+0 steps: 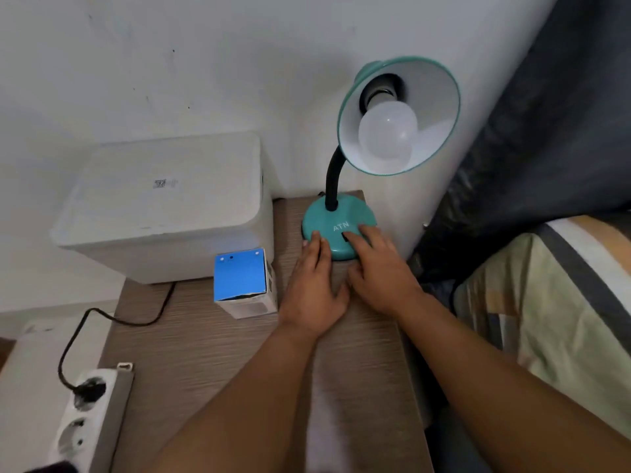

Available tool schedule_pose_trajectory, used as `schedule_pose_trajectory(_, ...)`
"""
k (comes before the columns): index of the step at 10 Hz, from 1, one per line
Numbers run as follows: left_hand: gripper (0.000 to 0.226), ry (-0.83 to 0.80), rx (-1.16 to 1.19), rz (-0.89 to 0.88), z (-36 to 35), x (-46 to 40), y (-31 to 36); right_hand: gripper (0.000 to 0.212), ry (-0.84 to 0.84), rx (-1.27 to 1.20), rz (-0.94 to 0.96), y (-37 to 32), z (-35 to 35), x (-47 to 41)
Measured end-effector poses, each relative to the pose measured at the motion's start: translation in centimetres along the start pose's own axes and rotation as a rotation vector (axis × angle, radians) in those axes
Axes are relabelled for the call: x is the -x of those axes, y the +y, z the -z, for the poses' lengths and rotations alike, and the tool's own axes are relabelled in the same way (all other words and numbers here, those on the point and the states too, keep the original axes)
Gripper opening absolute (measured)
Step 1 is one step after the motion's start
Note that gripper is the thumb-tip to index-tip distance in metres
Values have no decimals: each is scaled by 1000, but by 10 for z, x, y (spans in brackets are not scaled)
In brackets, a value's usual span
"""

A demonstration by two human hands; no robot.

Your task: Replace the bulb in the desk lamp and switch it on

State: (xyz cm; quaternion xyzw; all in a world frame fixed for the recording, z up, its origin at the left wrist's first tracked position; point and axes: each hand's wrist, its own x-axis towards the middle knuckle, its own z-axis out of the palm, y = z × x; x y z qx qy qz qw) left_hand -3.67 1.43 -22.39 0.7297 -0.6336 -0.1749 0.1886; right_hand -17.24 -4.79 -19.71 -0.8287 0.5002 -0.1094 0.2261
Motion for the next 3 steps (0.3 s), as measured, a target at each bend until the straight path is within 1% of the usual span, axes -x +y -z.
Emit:
schedule_pose_trajectory(1, 81, -55, 25, 23, 9, 1, 7, 55, -11, -39, -25, -7, 5, 16)
schedule_pose_trajectory(2, 71, -48, 31, 26, 19, 17, 17, 46, 8, -35, 11, -12, 10, 38)
schedule_pose_trajectory(3, 62, -16, -8, -1, 31, 43, 27, 44, 10, -39, 13, -18, 13, 59)
